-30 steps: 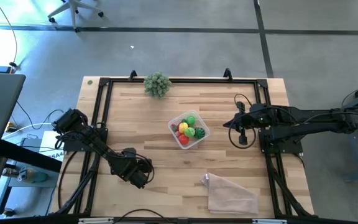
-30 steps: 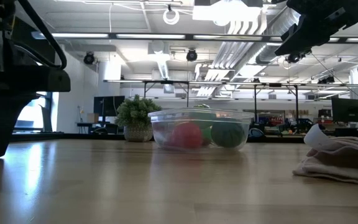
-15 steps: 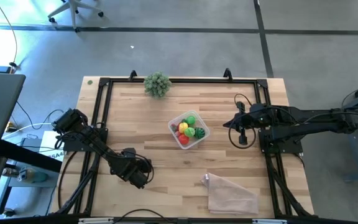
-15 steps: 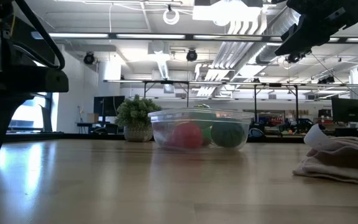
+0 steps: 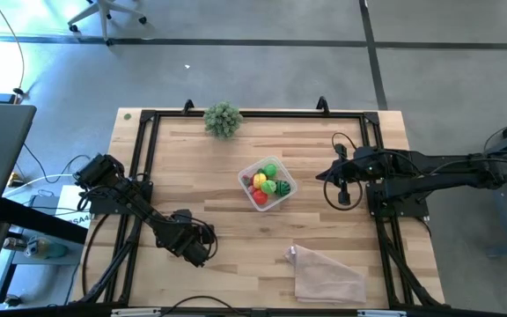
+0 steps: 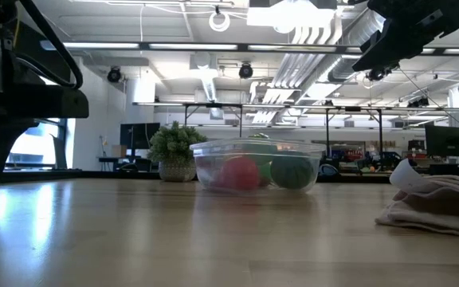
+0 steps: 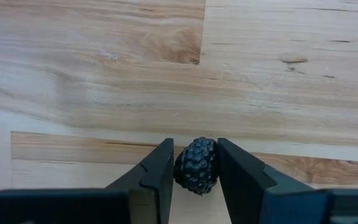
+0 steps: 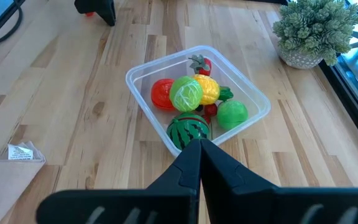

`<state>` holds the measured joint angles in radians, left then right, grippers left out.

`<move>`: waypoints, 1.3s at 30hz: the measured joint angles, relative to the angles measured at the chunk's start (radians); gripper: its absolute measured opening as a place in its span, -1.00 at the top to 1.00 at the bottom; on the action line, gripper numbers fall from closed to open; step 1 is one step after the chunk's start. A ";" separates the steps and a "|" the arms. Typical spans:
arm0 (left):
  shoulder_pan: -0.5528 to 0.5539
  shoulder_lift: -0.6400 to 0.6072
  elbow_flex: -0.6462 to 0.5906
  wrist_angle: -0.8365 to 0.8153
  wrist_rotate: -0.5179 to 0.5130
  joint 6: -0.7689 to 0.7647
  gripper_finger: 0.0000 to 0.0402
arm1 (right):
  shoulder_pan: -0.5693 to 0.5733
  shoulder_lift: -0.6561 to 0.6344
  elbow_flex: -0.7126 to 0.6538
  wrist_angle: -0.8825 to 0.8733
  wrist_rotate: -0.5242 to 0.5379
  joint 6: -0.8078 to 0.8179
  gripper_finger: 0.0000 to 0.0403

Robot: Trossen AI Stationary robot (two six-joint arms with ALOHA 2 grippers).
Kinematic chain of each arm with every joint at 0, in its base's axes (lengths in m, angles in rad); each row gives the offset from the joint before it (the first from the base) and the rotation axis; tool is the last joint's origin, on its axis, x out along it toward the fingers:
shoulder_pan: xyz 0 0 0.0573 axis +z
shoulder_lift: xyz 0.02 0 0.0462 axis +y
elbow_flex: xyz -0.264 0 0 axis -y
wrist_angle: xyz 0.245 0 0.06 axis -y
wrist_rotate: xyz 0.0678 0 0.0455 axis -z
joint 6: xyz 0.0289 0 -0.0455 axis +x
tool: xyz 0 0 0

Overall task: Pick and placing Produce into tupperware
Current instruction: Put the blackberry into the transparent bin

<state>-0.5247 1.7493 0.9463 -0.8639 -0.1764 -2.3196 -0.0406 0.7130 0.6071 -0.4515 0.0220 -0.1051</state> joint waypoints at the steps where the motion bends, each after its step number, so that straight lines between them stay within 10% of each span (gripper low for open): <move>1: 0.000 0.000 0.000 0.000 0.000 0.000 0.50 | 0.000 0.000 0.000 0.000 0.000 0.000 1.00; 39: 0.000 0.003 0.007 -0.007 -0.024 -0.019 0.55 | 0.000 0.000 0.000 0.000 0.000 0.000 1.00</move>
<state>-0.5243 1.7520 0.9537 -0.8704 -0.2007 -2.3383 -0.0406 0.7130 0.6071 -0.4515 0.0221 -0.1054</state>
